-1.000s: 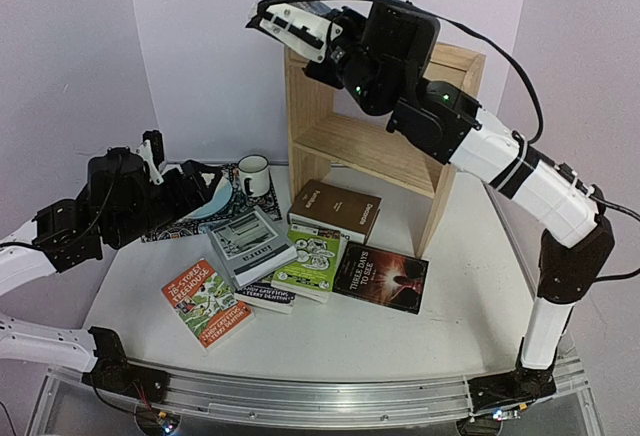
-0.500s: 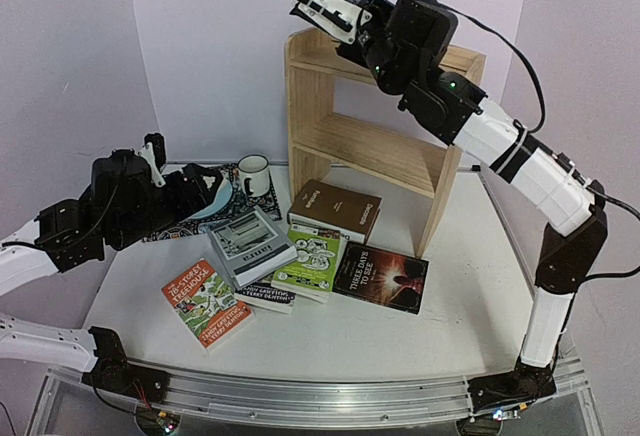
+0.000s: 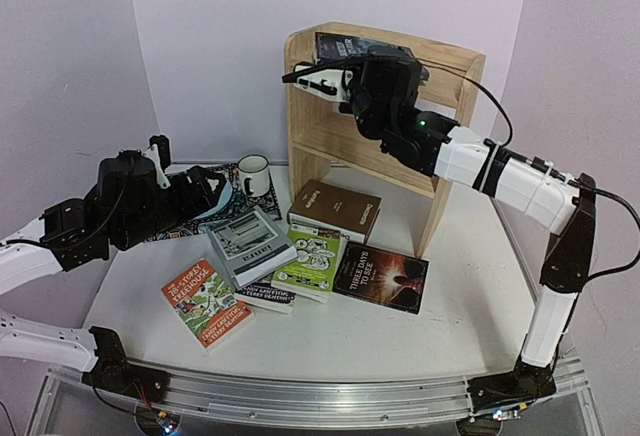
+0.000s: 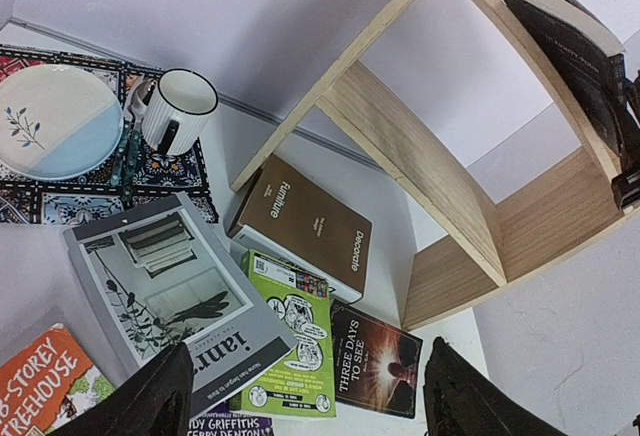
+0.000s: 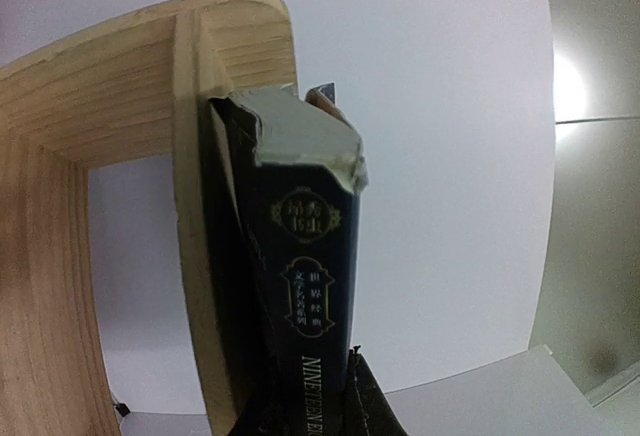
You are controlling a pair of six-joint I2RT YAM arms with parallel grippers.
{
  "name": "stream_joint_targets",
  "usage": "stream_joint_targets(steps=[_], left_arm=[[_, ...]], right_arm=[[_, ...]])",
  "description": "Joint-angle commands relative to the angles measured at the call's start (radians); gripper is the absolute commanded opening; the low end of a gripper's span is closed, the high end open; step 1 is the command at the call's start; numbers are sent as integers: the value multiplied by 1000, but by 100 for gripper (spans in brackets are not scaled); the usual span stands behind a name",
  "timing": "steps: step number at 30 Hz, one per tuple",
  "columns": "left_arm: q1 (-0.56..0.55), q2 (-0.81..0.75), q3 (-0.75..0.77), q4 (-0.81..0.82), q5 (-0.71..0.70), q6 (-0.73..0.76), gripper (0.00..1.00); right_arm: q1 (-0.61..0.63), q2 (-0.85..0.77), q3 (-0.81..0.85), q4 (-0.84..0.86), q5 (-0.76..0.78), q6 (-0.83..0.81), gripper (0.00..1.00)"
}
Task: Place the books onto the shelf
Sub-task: Place the book on the shelf.
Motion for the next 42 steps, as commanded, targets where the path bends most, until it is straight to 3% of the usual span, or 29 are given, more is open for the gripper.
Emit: stream_joint_targets(steps=[1, 25, 29, 31, 32, 34, 36, 42], left_arm=[[4, 12, 14, 12, -8, -4, 80], [4, 32, -5, 12, 41, -29, 80], [4, 32, -5, 12, 43, -27, 80], [4, 31, -5, 12, 43, -27, 80], [4, 31, -5, 12, 42, -27, 80], [4, 33, -3, 11, 41, -27, 80], [4, 36, -1, 12, 38, -27, 80], [4, 58, 7, 13, 42, -27, 80]], right_arm=[[2, -97, 23, 179, 122, -99, 0], [-94, 22, 204, 144, 350, -138, 1], [-95, 48, 236, 130, 355, -134, 17], [-94, 58, 249, 118, 357, -125, 31], [-94, 62, 253, 107, 357, -117, 50], [-91, 69, 260, 83, 356, -104, 77], [-86, 78, 276, 72, 356, -94, 85], [-47, 55, 327, -114, 332, 58, 89]])
